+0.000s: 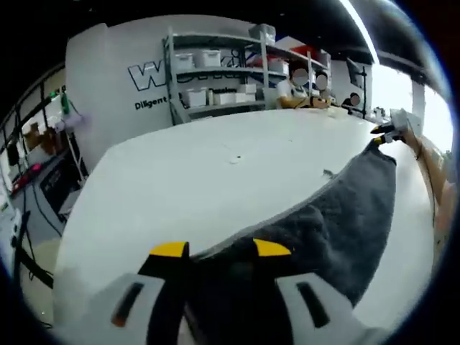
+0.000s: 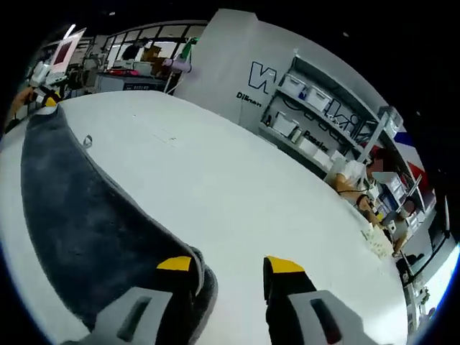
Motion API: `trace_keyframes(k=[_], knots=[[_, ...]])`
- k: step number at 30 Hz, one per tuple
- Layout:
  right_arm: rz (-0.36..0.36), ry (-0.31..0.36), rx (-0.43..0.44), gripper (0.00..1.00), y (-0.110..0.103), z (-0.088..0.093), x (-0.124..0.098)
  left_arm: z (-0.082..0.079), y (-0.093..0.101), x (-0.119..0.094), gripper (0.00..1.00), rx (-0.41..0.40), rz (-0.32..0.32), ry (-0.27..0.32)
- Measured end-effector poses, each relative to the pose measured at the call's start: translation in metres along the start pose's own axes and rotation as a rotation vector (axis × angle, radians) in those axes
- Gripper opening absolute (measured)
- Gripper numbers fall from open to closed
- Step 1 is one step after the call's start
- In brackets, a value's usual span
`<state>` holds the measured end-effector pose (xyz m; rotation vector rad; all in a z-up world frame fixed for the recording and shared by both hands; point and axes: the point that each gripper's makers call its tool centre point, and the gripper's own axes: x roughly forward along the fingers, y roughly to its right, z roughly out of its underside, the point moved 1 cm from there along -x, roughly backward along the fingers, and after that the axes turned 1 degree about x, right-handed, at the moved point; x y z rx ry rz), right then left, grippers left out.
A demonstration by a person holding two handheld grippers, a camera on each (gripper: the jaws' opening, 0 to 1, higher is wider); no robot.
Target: Fold the towel on the table until its edges align and the towel forms a compact rectangular stack.
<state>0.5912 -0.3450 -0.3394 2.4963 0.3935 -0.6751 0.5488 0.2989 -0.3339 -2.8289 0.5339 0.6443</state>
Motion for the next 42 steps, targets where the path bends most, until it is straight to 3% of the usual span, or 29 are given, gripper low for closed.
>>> trace_keyframes(k=[5,9,10,13,14,17,19,22,26,30,35,42], knots=[[0.025,-0.001,-0.019,0.39,-0.008,-0.012,-0.017,-0.011,0.013,-0.011,0.51,-0.002,-0.008,0.053],[0.046,-0.046,-0.024,0.4,-0.007,-0.008,-0.017,-0.009,0.029,-0.009,0.7,0.005,0.013,0.051],[0.058,-0.061,-0.025,0.43,-0.005,-0.006,-0.016,-0.008,0.034,-0.009,0.72,0.006,0.02,0.052],[0.089,-0.134,0.01,0.69,0.0,0.005,-0.014,-0.008,0.044,-0.008,0.71,0.007,0.039,0.064],[0.084,-0.11,0.016,0.76,-0.002,0.002,-0.015,-0.008,0.044,-0.008,0.71,0.005,0.038,0.071],[0.067,-0.036,0.035,0.71,-0.009,-0.008,-0.018,-0.008,0.045,-0.01,0.72,0.001,0.035,0.089],[0.056,-0.006,0.059,0.73,-0.016,-0.014,-0.021,-0.01,0.043,-0.012,0.73,-0.008,0.027,0.112],[-0.012,0.054,0.087,0.78,-0.04,-0.027,-0.022,-0.008,0.047,-0.015,0.79,-0.032,0.042,0.119],[-0.115,0.105,0.134,0.85,-0.069,-0.042,-0.021,-0.002,0.053,-0.018,0.95,-0.063,0.06,0.114],[-0.182,0.152,0.173,0.92,-0.1,-0.051,-0.024,-0.002,0.058,-0.022,0.98,-0.079,0.084,0.134],[-0.276,0.152,0.195,0.99,-0.123,-0.046,-0.034,-0.003,0.073,-0.025,0.99,-0.121,0.171,0.135],[-0.356,0.053,0.097,0.99,-0.136,-0.017,-0.044,0.011,0.096,-0.03,0.99,-0.026,0.195,0.016]])
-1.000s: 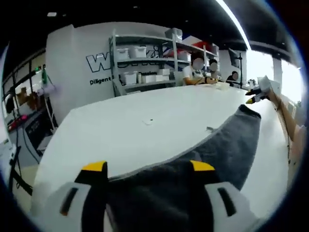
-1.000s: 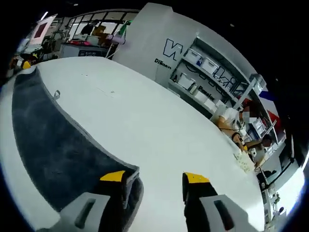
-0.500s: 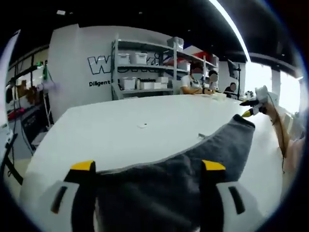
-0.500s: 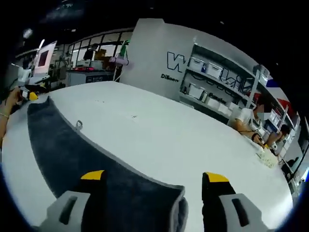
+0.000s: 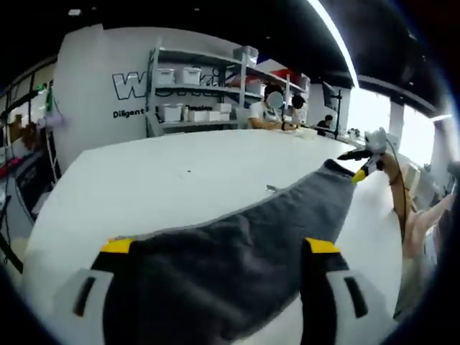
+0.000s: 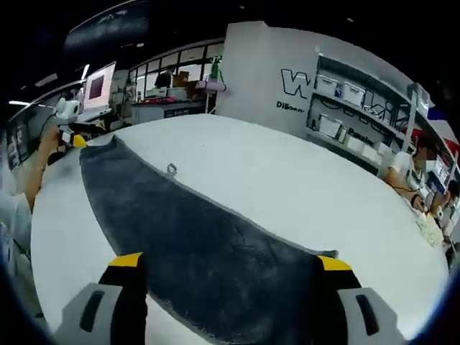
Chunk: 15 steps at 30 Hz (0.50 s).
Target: Fold the towel on the table until its edges align and the towel forms a compact rectangular stack.
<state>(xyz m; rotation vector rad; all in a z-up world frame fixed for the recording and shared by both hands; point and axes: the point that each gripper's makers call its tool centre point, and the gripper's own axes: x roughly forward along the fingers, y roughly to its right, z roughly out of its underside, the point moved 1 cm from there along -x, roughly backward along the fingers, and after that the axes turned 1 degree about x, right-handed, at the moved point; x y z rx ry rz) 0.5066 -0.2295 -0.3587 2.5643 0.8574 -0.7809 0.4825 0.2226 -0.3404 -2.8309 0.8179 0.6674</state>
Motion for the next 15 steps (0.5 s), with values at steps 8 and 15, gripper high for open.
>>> trace_keyframes(k=[8,15], knots=[[-0.006,0.016,0.018,0.97,0.009,0.003,-0.024,0.011,0.009,-0.002,0.99,0.046,0.025,-0.084],[-0.01,-0.016,0.071,0.82,0.021,0.02,-0.019,0.011,0.007,-0.004,0.99,0.059,0.019,-0.084]])
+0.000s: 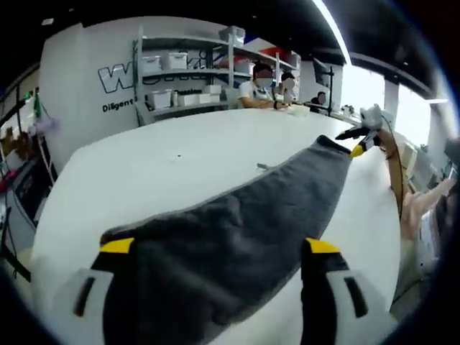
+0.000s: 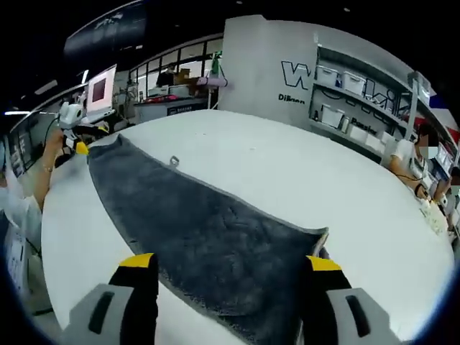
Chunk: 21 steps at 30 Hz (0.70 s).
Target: Fold the towel on the table until its edges align and the towel forms a compact rectangular stack.
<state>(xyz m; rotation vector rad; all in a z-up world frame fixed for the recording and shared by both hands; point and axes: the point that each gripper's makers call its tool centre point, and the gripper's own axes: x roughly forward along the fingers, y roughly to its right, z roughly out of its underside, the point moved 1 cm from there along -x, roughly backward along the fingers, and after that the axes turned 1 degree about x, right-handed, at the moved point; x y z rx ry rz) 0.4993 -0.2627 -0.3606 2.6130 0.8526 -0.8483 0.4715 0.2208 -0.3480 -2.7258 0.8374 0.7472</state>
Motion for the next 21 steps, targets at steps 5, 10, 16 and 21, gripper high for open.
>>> trace_keyframes(k=[5,10,16,21], knots=[[0.16,0.012,0.046,0.59,0.043,0.003,-0.008,0.0,-0.002,-0.001,0.99,-0.009,-0.004,0.006],[0.224,-0.015,0.048,0.33,0.056,0.018,-0.009,0.001,-0.002,0.0,0.99,-0.013,-0.007,0.004],[0.215,-0.064,0.039,0.18,0.057,0.033,-0.002,0.0,-0.004,-0.002,0.99,-0.014,-0.009,0.011],[0.24,-0.049,0.053,0.04,0.071,0.038,-0.009,-0.001,-0.004,-0.004,0.99,-0.015,-0.013,0.018]])
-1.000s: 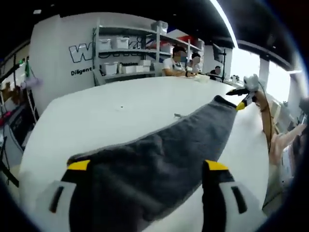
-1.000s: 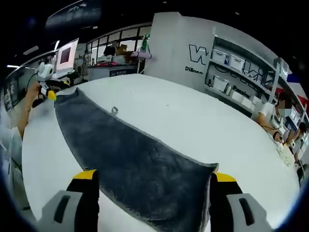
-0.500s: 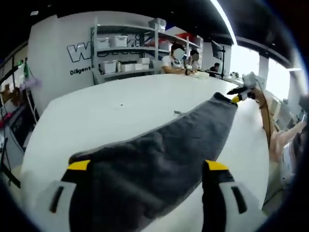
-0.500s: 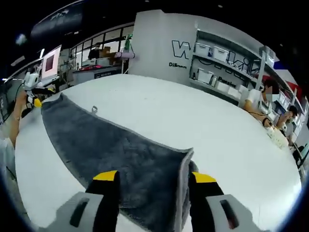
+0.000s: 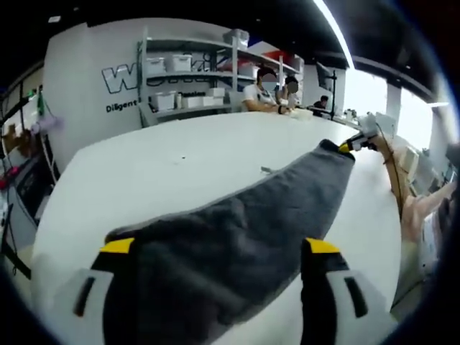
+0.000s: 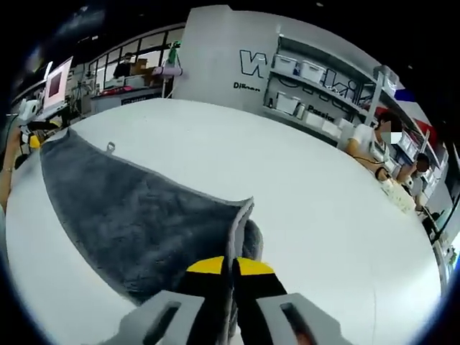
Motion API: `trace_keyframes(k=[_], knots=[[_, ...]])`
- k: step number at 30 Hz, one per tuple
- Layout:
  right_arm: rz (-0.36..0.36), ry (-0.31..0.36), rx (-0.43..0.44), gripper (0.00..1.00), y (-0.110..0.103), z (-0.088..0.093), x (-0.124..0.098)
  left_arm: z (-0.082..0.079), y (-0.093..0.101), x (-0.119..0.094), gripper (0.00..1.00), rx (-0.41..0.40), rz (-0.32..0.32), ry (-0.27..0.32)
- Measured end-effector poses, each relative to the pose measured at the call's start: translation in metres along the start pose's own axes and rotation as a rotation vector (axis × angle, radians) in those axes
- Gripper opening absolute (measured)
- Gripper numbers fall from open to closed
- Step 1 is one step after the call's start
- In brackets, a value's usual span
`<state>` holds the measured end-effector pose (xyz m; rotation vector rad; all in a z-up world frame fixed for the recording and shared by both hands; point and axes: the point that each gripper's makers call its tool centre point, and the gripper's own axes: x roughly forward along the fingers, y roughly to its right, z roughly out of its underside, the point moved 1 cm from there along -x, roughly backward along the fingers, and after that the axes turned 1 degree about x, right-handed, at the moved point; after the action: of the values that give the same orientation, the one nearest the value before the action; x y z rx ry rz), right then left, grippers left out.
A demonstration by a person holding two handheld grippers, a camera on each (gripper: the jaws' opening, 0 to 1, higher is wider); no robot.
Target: Fold the towel on the table until its edges align and the towel forms a compact rectangular stack.
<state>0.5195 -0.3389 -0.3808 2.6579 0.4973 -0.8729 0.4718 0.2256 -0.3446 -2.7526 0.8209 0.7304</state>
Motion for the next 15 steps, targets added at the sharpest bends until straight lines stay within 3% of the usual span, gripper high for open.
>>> trace_keyframes(k=[6,9,15], knots=[[0.016,0.017,0.053,0.04,0.005,0.003,0.001,-0.001,-0.002,-0.001,0.99,0.001,-0.003,0.0],[0.066,-0.007,0.07,0.04,0.017,0.012,0.004,0.0,-0.003,0.0,0.99,0.003,-0.005,-0.006],[0.078,-0.046,0.091,0.04,0.028,0.023,0.012,0.003,-0.002,-0.001,0.99,0.012,-0.006,-0.017]])
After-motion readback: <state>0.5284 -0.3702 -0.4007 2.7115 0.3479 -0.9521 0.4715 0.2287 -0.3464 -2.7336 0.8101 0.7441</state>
